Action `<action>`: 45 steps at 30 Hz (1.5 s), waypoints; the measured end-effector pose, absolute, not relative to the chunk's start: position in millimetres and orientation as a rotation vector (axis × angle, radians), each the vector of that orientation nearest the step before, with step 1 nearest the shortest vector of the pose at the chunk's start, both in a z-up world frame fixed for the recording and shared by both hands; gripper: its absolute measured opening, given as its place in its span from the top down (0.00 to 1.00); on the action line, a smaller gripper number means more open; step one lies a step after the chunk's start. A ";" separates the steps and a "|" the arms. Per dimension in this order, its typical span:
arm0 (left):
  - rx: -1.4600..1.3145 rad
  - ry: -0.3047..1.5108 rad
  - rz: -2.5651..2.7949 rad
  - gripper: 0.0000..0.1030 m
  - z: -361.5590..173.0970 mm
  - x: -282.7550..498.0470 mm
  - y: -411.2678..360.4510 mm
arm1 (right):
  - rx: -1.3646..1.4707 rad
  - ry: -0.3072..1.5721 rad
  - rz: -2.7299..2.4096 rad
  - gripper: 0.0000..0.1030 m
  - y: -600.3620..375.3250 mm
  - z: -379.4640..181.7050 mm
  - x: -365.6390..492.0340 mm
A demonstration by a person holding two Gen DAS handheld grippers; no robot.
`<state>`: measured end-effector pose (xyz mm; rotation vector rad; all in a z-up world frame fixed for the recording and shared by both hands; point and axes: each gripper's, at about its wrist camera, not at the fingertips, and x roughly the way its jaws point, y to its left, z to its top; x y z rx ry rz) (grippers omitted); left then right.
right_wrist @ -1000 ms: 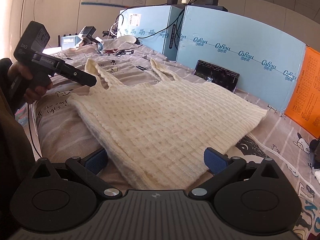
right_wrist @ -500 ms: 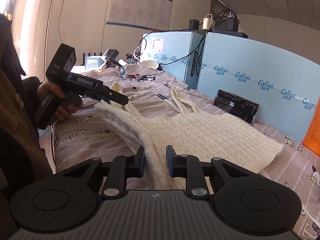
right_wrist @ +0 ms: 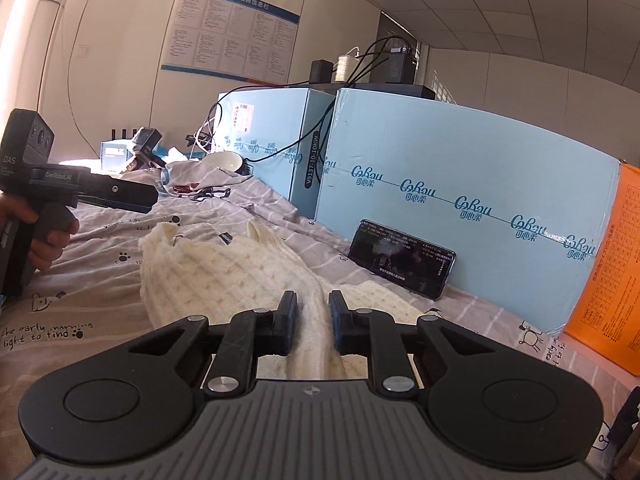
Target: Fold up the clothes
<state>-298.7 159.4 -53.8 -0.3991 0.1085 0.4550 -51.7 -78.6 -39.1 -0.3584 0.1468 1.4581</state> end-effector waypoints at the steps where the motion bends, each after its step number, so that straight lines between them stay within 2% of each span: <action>1: -0.404 0.105 0.454 0.00 -54.4 -298.7 160.3 | -0.355 0.157 1.447 0.85 -76.2 -40.8 -47.8; 8: -0.411 0.172 0.430 0.00 -60.1 -289.4 161.4 | -0.361 0.212 1.392 0.87 -69.8 -55.5 -31.9; 19: -0.445 0.214 0.426 0.00 -63.0 -277.2 167.9 | -0.339 0.169 1.291 0.89 -62.8 -53.4 -16.1; 29: -0.770 0.303 0.413 0.00 -74.5 -237.9 223.8 | -0.364 0.174 1.284 0.89 -53.8 -61.1 -12.7; 35: -0.799 0.280 0.424 0.01 -78.2 -217.1 234.2 | -0.298 0.234 1.313 0.89 -52.8 -66.7 -6.9; 37: -0.778 0.293 0.442 0.07 -81.4 -212.8 233.0 | -0.269 0.250 1.337 0.89 -52.3 -66.8 -7.1; 38: -0.759 0.314 0.455 0.16 -83.0 -210.4 233.1 | -0.257 0.254 1.350 0.89 -52.1 -66.1 -7.4; 39: -0.740 0.335 0.469 0.31 -84.7 -207.9 233.4 | -0.245 0.257 1.360 0.89 -52.4 -65.4 -7.7; 40: -0.720 0.355 0.483 0.39 -86.4 -205.4 233.8 | -0.234 0.257 1.363 0.89 -53.5 -64.7 -7.7; 41: -0.693 0.367 0.499 0.54 -87.2 -204.1 233.7 | -0.224 0.257 1.365 0.89 -54.6 -64.0 -7.7; 42: -0.664 0.377 0.515 0.62 -88.0 -203.1 233.5 | -0.213 0.258 1.368 0.89 -55.7 -63.4 -7.8; 45: -0.636 0.378 0.526 0.68 -87.3 -203.5 232.7 | -0.170 0.251 1.374 0.89 -59.9 -59.9 -7.7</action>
